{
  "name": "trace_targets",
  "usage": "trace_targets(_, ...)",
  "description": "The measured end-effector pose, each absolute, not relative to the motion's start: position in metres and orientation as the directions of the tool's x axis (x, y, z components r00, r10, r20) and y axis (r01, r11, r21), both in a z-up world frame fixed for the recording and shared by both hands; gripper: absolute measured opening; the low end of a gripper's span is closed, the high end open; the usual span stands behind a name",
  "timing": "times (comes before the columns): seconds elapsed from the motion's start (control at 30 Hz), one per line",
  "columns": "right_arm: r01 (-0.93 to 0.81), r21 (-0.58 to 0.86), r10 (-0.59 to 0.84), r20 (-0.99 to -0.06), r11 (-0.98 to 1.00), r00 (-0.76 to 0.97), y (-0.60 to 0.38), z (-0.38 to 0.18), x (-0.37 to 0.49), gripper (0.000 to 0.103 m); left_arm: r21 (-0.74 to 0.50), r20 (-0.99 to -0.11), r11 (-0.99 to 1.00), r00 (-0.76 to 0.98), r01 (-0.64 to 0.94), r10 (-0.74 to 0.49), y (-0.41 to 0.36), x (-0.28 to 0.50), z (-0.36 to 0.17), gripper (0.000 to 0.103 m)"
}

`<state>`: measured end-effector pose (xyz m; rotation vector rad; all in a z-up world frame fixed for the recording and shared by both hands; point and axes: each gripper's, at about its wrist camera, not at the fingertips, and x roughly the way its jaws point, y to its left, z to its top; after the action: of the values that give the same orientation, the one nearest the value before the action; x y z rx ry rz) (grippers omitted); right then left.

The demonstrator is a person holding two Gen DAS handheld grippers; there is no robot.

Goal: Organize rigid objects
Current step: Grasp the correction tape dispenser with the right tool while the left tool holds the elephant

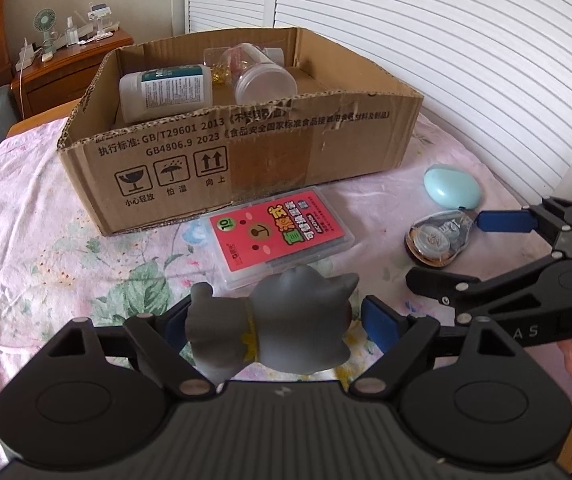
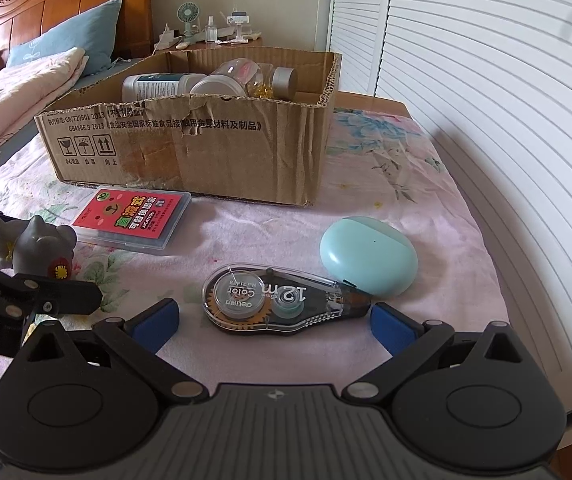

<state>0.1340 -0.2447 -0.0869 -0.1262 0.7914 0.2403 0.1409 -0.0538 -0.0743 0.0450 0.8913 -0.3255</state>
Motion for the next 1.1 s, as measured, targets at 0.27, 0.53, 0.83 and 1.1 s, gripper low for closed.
trace_targets(0.27, -0.255, -0.022, 0.166, -0.708, 0.967, 0.687, -0.244, -0.088, 0.132, 0.103, -0.067, -0.777, 0.946, 0.578, 0.317, -0.249, -0.044, 0.133, -0.069, 0.073)
trace_targets(0.53, -0.329, -0.026, 0.216, -0.706, 0.944, 0.675, -0.225, -0.087, 0.134, 0.103, -0.031, -0.785, 0.935, 0.570, 0.353, -0.241, -0.034, 0.124, -0.065, 0.074)
trace_targets(0.83, -0.357, -0.023, 0.239, -0.703, 0.934, 0.670, -0.229, -0.088, 0.144, 0.103, -0.056, -0.777, 0.950, 0.584, 0.308, -0.235, -0.034, 0.126, -0.072, 0.078)
trace_targets(1.1, -0.371, -0.022, 0.255, -0.690, 0.928, 0.678, -0.225, -0.089, 0.146, 0.103, -0.099, -0.767, 0.961, 0.596, 0.256, -0.238, -0.030, 0.126, -0.072, 0.082)
